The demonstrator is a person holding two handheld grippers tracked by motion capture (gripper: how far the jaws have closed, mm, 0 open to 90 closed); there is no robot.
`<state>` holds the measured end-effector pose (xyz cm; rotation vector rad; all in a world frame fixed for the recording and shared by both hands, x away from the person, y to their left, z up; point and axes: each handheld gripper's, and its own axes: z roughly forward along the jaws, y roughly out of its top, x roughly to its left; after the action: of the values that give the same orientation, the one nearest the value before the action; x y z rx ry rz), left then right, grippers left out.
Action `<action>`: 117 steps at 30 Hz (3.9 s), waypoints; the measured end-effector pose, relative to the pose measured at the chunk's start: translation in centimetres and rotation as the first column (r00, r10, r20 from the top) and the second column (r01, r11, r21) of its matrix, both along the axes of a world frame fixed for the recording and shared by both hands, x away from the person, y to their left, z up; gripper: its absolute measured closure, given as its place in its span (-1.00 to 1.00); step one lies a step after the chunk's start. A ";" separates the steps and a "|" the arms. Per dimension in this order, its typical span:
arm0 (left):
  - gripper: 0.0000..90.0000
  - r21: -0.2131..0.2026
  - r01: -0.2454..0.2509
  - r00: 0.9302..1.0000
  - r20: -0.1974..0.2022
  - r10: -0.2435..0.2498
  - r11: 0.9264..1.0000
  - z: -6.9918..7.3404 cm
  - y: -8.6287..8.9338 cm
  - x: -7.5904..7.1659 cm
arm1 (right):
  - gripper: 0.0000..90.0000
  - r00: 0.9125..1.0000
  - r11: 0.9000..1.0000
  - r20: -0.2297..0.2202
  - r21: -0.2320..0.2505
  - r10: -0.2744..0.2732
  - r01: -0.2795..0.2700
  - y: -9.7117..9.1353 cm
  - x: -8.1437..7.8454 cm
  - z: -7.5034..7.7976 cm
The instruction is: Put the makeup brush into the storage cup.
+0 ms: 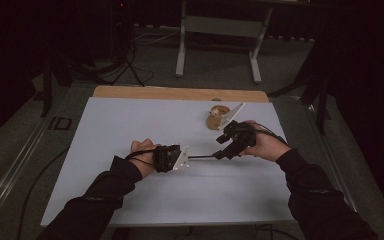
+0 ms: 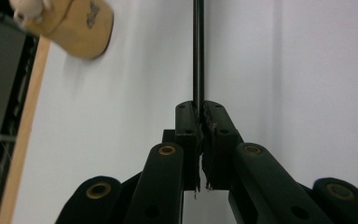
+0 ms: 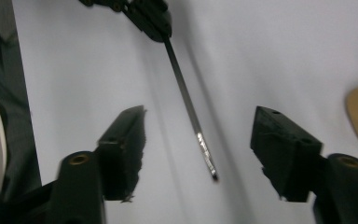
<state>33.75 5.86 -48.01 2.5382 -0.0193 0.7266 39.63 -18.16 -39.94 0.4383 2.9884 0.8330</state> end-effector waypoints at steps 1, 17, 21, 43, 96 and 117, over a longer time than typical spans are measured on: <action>0.90 0.001 -0.008 1.000 -0.003 0.008 1.000 0.0 0.1 0.0 | -0.27 1.000 1.000 0.014 0.015 -0.002 0.002 -0.2 -0.1 0.1; 0.90 -0.265 -0.162 0.969 -0.226 0.102 0.951 0.3 2.3 0.8 | -0.75 0.982 0.964 0.128 0.246 -0.136 0.102 -3.7 -2.1 1.8; 0.90 -0.322 -0.199 0.955 -0.276 0.109 0.925 0.4 2.8 1.1 | -0.75 0.972 0.941 0.156 0.315 -0.177 0.121 -4.1 -3.0 1.9; 0.90 -0.559 -0.315 0.898 -0.436 0.051 0.767 -0.3 4.0 0.7 | -0.74 0.900 0.838 0.255 0.514 -0.354 0.184 -4.3 -6.9 1.1; 0.90 -0.722 -0.363 0.909 -0.414 0.053 0.589 -2.9 4.9 -1.1 | -0.77 0.879 0.791 0.163 0.529 -0.449 0.306 -1.4 -7.3 -0.7; 0.90 -0.717 -0.370 0.913 -0.398 0.088 0.591 -2.5 4.1 -1.4 | -0.44 0.747 0.650 0.005 0.495 -0.665 0.576 1.8 -7.0 0.5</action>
<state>32.38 9.91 -50.54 1.7562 0.6317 0.2750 32.67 -16.38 -39.40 1.2353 2.1538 1.3762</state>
